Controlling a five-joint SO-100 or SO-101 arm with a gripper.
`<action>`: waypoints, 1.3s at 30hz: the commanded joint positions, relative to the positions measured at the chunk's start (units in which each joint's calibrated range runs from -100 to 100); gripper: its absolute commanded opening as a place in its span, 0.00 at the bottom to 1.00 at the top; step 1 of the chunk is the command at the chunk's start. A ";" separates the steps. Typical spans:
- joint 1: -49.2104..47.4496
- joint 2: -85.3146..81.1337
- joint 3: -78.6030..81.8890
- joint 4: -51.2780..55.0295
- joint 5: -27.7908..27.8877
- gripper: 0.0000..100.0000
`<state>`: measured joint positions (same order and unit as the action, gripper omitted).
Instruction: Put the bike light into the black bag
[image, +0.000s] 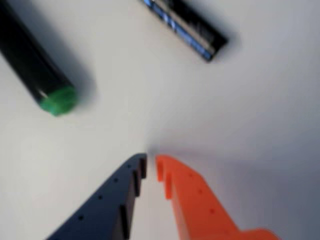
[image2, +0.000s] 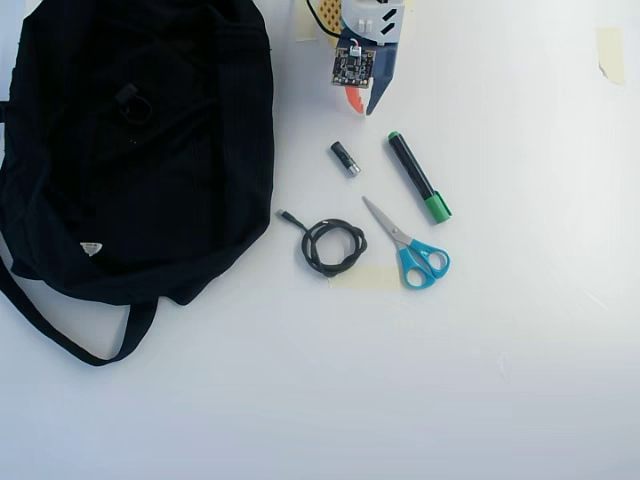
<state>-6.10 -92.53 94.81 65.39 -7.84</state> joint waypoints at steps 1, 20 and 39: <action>0.26 -6.97 4.47 2.91 -0.08 0.02; 0.11 -7.14 4.47 6.44 0.08 0.02; 0.11 -7.14 4.47 6.44 0.08 0.02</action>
<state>-5.95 -98.75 98.03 70.03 -7.94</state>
